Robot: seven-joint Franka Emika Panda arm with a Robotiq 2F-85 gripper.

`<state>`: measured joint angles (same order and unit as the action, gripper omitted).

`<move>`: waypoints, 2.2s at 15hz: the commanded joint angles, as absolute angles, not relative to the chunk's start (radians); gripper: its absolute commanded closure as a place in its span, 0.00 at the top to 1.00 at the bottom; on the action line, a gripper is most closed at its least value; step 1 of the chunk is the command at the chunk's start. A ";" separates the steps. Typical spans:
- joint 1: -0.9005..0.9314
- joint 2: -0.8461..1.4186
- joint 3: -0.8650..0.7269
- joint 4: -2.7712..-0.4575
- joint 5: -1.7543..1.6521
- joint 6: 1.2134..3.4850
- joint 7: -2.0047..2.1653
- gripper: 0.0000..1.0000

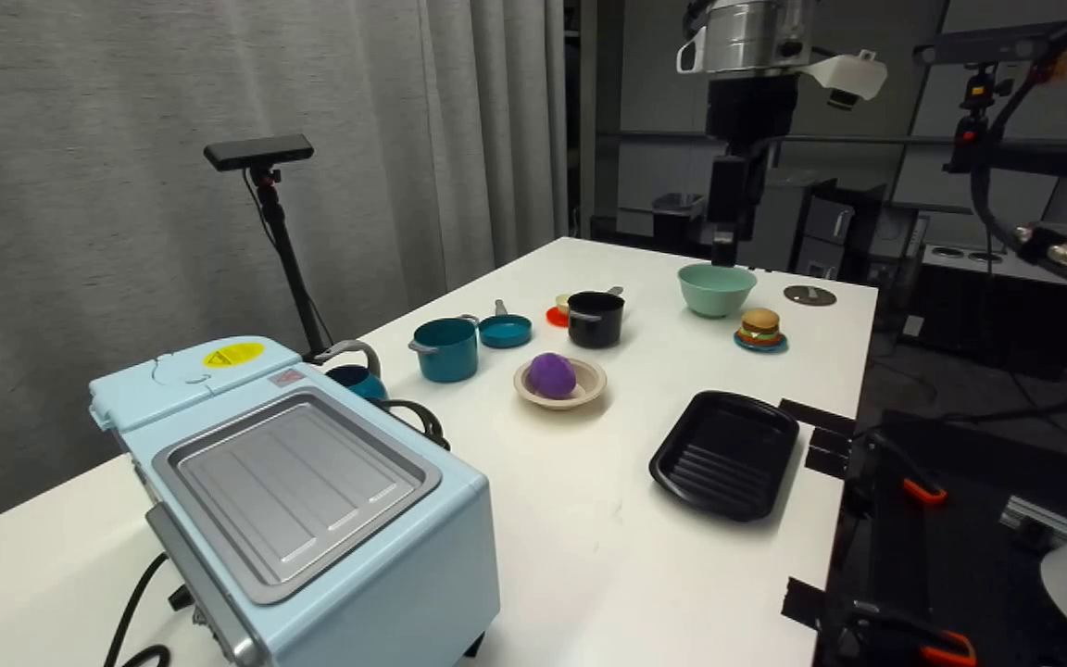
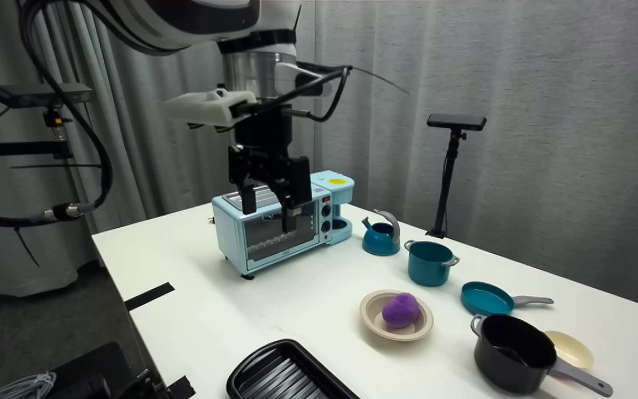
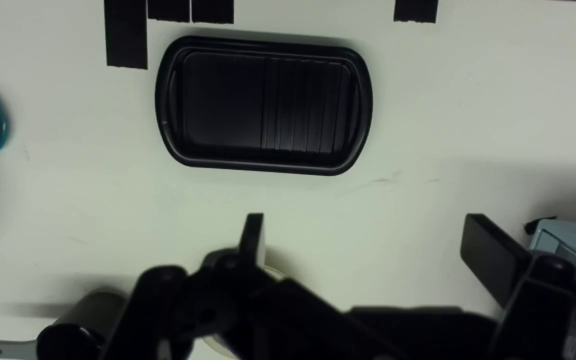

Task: Take the purple bowl off of the plate

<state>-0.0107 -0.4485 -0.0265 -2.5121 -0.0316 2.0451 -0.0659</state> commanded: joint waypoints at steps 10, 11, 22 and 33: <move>-0.050 0.119 -0.064 -2.117 -0.054 2.228 -0.080 1.00; -0.050 0.170 -0.063 -2.089 -0.052 2.257 -0.079 1.00; -0.048 0.662 -0.093 -1.710 -0.103 2.328 -0.031 1.00; -0.023 0.861 -0.095 -1.518 -0.113 2.306 0.014 0.44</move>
